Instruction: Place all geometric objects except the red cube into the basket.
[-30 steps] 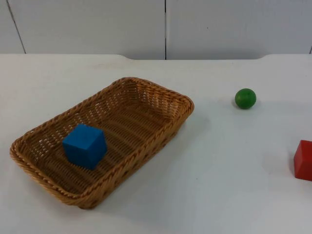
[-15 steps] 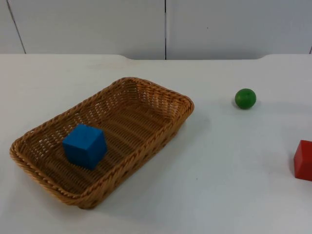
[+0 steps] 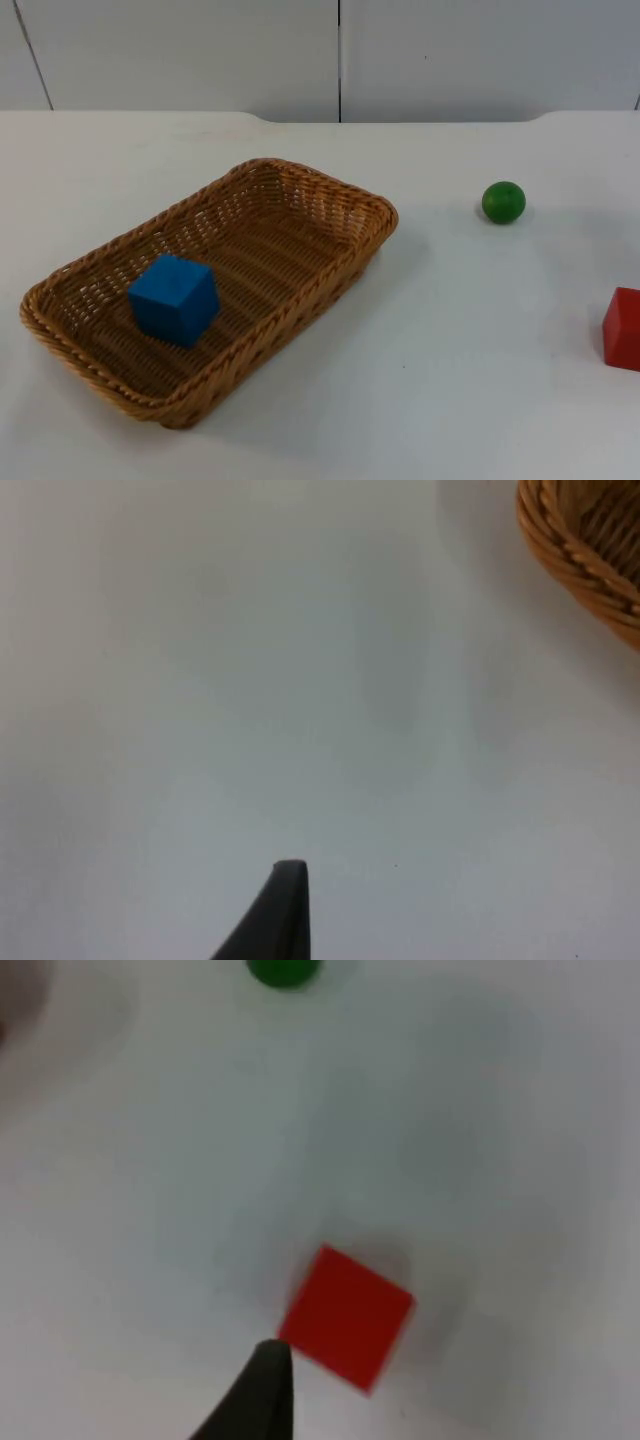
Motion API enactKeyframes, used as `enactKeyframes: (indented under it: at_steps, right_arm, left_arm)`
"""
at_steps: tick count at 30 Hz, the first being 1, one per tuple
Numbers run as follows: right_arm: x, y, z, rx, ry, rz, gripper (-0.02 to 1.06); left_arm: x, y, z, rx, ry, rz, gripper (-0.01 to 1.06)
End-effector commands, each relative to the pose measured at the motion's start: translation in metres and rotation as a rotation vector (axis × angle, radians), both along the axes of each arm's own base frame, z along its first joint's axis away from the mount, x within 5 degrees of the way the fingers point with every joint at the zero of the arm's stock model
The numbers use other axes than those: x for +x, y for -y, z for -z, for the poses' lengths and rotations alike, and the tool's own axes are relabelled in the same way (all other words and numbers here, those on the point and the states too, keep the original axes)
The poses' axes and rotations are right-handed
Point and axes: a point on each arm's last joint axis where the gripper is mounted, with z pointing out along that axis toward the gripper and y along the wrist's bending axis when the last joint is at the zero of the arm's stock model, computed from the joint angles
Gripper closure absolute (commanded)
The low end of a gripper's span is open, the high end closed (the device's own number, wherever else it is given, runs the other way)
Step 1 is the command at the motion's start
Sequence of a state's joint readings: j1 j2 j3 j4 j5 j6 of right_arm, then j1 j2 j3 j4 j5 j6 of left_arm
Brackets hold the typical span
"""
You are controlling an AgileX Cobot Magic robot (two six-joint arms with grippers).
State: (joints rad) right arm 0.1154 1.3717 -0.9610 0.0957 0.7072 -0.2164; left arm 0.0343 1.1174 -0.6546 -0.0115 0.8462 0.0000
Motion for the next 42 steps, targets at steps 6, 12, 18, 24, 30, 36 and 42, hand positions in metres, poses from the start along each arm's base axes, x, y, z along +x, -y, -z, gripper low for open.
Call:
enactKeyframes:
  at_steps: [6,12,18,24,30,36,42]
  right_arm:
    - [0.078,-0.048,0.041,-0.04,-0.045,-0.128,-0.01]
    - [0.137,-0.064,0.08,-0.039,-0.068,-0.119,0.0]
    - [0.174,-0.089,0.117,-0.045,-0.049,-0.155,0.0]
    - [0.193,-0.112,0.141,-0.096,0.011,-0.214,0.0]
    - [0.2,-0.111,0.158,-0.086,0.022,-0.191,0.02]
    - [0.2,-0.107,0.169,-0.088,-0.005,-0.179,0.16]
    - [0.201,-0.108,0.17,-0.079,0.008,-0.175,0.55]
  left_arm:
    - [0.0,0.0,-0.002,-0.013,0.022,-0.009,0.0]
    - [0.0,0.0,-0.002,-0.013,0.024,-0.009,0.0]
    - [0.0,0.0,-0.002,-0.012,0.031,-0.009,0.0]
    - [0.0,0.0,-0.002,-0.012,0.031,-0.009,0.0]
    - [0.001,0.0,-0.002,-0.012,0.034,-0.009,0.0]
    - [0.001,0.0,-0.002,-0.012,0.036,-0.009,0.0]
    - [0.001,0.0,-0.002,-0.012,0.044,-0.01,0.0]
